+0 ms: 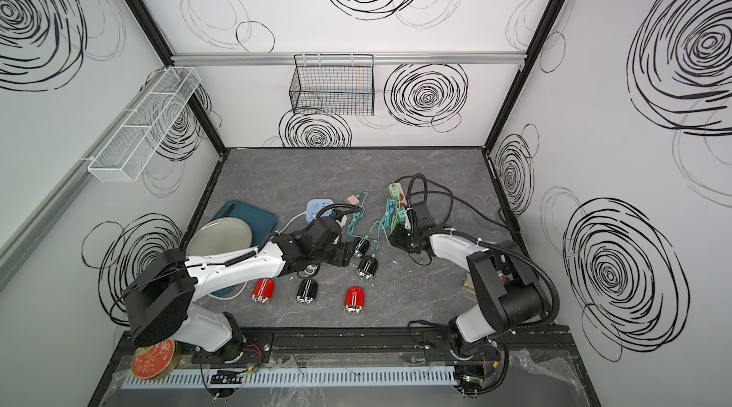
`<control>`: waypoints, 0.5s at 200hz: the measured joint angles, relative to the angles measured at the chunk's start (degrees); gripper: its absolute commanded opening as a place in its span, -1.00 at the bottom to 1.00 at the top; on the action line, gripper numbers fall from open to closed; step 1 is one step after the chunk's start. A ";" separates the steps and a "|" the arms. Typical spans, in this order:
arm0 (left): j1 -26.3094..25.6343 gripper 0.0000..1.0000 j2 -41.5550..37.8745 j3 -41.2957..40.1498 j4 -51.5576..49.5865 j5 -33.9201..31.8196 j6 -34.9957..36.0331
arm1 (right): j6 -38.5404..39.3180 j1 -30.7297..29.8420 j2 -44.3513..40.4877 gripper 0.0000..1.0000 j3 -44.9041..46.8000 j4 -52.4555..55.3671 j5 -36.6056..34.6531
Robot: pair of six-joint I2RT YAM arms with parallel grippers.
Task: Unplug the electric shaver
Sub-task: Adjust the charging cable at the center of the board.
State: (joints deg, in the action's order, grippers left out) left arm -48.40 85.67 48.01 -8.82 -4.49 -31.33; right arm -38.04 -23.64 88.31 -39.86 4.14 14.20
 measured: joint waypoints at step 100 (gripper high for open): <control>0.09 0.47 -0.72 -4.68 3.74 1.53 -0.52 | 2.56 -11.02 0.79 -0.79 -21.70 8.68 -6.80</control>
State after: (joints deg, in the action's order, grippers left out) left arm -48.31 84.95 43.33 -5.08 -2.96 -31.86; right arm -35.48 -34.65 89.10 -61.56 12.82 7.40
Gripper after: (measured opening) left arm 0.733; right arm 0.109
